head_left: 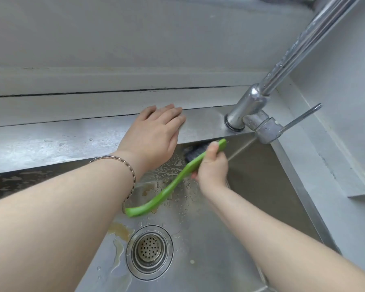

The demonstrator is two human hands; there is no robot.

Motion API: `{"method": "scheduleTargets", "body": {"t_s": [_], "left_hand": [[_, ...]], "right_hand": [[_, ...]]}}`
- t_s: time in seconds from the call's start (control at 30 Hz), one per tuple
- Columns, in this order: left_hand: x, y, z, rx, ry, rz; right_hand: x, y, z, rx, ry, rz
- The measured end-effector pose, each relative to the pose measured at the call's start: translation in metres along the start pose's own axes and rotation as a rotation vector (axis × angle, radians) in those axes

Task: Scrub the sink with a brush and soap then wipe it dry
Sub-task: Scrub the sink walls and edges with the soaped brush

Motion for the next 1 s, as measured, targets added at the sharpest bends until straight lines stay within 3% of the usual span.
{"method": "scheduleTargets", "body": {"t_s": [0.1, 0.27, 0.47, 0.77, 0.87, 0.93, 1.0], "left_hand": [[0.001, 0.0, 0.0, -0.008, 0.002, 0.006], [0.0, -0.001, 0.0, -0.008, 0.011, 0.019], [0.001, 0.001, 0.002, -0.025, 0.025, 0.024], [0.003, 0.005, 0.002, -0.046, 0.063, 0.047], [0.003, 0.004, 0.0, -0.047, 0.055, 0.026], [0.002, 0.003, 0.001, -0.032, 0.044, 0.003], [0.002, 0.003, 0.001, -0.018, 0.028, -0.02]], "right_hand": [[-0.039, -0.028, -0.003, -0.039, 0.113, 0.186], [-0.018, -0.013, 0.011, 0.08, -0.154, -0.064], [-0.05, -0.027, 0.015, 0.014, -0.059, 0.125], [-0.045, 0.014, 0.093, -0.016, 0.462, 0.137], [-0.043, 0.013, 0.088, -0.059, 0.648, 0.107], [-0.044, 0.003, 0.072, -0.046, 0.626, 0.107], [-0.047, -0.009, 0.047, -0.012, 0.407, 0.146]]}}
Point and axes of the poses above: each hand's wrist, its own x-axis away from the middle knuckle, its own y-axis out of the palm, z = x × y, the point moved 4 cm from there along -x, towards the middle knuckle, and after that the axes turned 7 degrees about z, right-handed, at the moved point
